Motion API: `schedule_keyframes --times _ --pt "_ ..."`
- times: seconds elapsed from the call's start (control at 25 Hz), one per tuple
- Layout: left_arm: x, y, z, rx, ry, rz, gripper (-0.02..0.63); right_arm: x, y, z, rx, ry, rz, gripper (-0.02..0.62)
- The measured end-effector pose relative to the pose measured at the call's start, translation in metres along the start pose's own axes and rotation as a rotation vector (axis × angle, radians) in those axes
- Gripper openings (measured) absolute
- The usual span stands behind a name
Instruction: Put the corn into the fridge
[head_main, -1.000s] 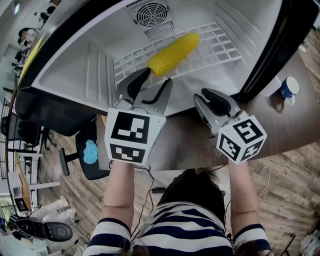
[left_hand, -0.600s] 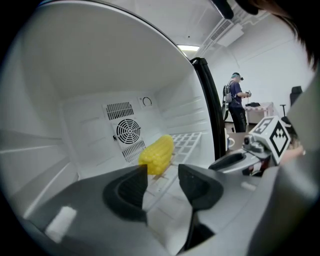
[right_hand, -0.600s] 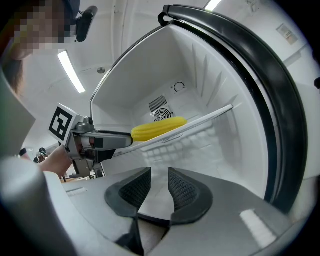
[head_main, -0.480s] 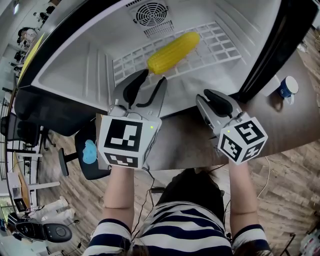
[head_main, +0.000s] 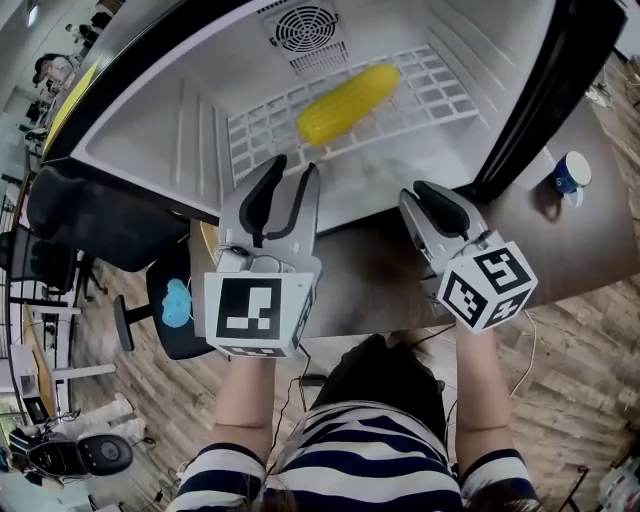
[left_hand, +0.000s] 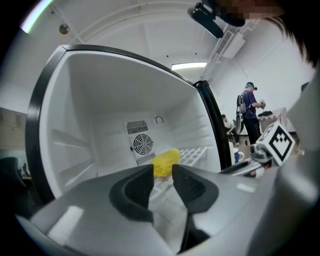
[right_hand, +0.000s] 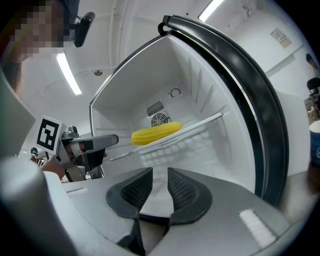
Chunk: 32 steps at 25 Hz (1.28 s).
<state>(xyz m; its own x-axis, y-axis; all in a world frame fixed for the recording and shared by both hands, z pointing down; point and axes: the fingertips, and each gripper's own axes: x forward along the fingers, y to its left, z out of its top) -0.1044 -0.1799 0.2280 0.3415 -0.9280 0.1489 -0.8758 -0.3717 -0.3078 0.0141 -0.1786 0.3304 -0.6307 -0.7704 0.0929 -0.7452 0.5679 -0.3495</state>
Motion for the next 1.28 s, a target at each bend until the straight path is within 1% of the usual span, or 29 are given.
schedule_keyframes --times 0.2,0.52,0.6,0.72,0.84,0.92,1.12,1.28 --pt "-0.018 -0.004 -0.004 -0.103 -0.070 0.003 0.000 -0.012 -0.001 0.005 0.004 -0.021 -0.039 0.073" --pt "-0.035 -0.008 -0.030 -0.169 -0.060 0.024 0.000 -0.022 -0.006 0.000 0.031 -0.038 -0.087 0.027" --pt "-0.038 -0.010 -0.036 -0.187 -0.055 0.023 0.000 -0.026 -0.008 -0.001 0.035 -0.041 -0.106 -0.006" --pt "-0.042 -0.016 -0.047 -0.227 -0.039 0.004 0.000 -0.029 -0.010 -0.004 0.044 -0.042 -0.129 -0.006" --pt "-0.045 -0.023 -0.061 -0.312 -0.013 -0.026 0.000 -0.033 -0.012 -0.008 0.046 -0.034 -0.153 -0.006" --pt "-0.046 -0.023 -0.070 -0.359 0.005 -0.028 0.000 -0.037 -0.013 -0.010 0.043 -0.029 -0.170 -0.006" --pt "-0.050 -0.024 -0.085 -0.394 0.034 -0.019 0.000 -0.045 -0.013 -0.016 0.019 -0.006 -0.195 -0.006" --pt "-0.053 -0.023 -0.090 -0.395 0.048 -0.016 0.000 -0.051 -0.010 -0.018 0.010 -0.004 -0.209 -0.006"
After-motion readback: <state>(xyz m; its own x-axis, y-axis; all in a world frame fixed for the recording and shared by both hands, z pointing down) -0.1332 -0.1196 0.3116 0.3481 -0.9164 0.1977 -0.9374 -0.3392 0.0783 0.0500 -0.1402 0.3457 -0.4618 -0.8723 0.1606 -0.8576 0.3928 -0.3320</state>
